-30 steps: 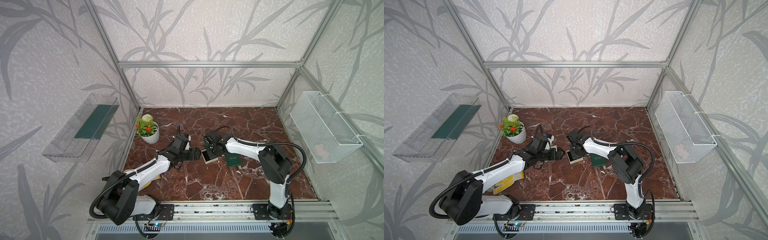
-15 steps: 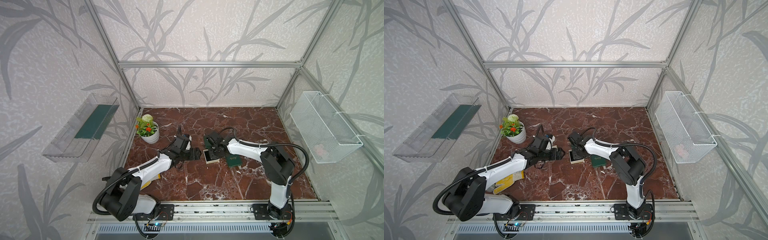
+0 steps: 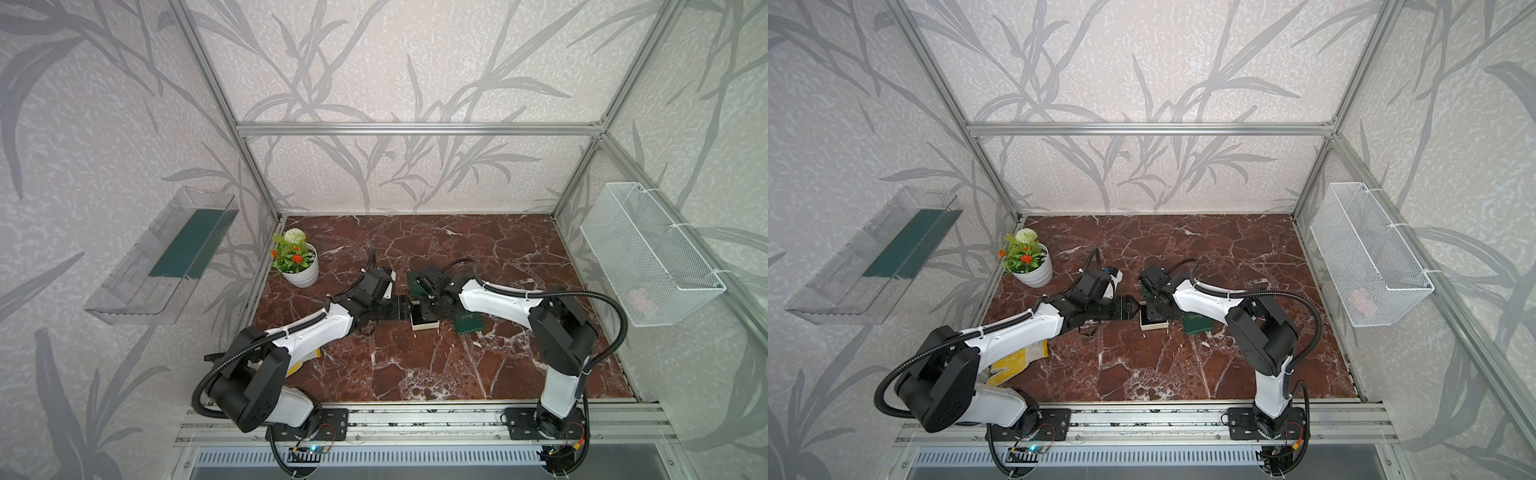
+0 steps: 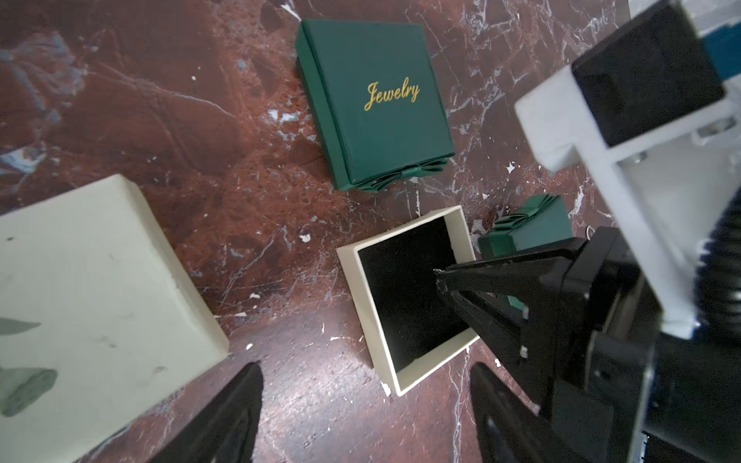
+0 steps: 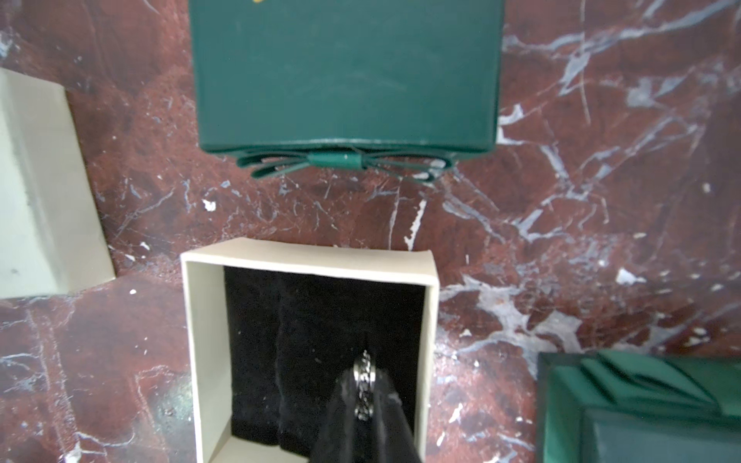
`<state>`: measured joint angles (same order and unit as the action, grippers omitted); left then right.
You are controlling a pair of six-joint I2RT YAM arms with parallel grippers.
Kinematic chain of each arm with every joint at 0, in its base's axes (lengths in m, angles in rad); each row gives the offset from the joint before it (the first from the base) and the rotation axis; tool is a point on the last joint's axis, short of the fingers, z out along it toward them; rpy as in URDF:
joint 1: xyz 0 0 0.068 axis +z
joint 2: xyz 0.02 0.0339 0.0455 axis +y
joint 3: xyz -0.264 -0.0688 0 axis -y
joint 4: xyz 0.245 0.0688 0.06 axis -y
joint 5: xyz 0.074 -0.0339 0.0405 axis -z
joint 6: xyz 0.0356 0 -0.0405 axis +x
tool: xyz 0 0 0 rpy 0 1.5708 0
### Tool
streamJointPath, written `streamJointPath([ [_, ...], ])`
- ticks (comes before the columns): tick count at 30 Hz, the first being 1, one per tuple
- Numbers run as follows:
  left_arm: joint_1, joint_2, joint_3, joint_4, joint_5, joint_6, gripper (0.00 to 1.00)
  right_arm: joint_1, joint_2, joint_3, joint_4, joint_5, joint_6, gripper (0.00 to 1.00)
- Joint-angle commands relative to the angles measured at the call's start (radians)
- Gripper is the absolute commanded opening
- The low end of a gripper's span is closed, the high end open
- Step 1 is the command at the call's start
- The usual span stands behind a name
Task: Take the rings out of the lift-off lid box
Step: Take out the ring from the jewelry box.
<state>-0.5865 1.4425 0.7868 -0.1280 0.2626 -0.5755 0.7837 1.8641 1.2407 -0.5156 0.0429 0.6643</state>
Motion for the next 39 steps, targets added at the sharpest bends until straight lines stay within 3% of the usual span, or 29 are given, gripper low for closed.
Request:
streamJointPath([
  [1, -0.007, 0.029, 0.027, -0.035, -0.014, 0.001, 0.77, 0.002, -0.047, -0.012, 0.009, -0.006, 0.026, 0.03],
  [17, -0.022, 0.131, 0.080, -0.038, 0.019, 0.016, 0.75, 0.000, -0.087, -0.058, 0.062, -0.027, 0.066, 0.02],
  [39, -0.043, 0.251, 0.113, -0.105, -0.046, 0.019, 0.71, -0.032, -0.151, -0.091, 0.117, -0.062, 0.127, 0.00],
])
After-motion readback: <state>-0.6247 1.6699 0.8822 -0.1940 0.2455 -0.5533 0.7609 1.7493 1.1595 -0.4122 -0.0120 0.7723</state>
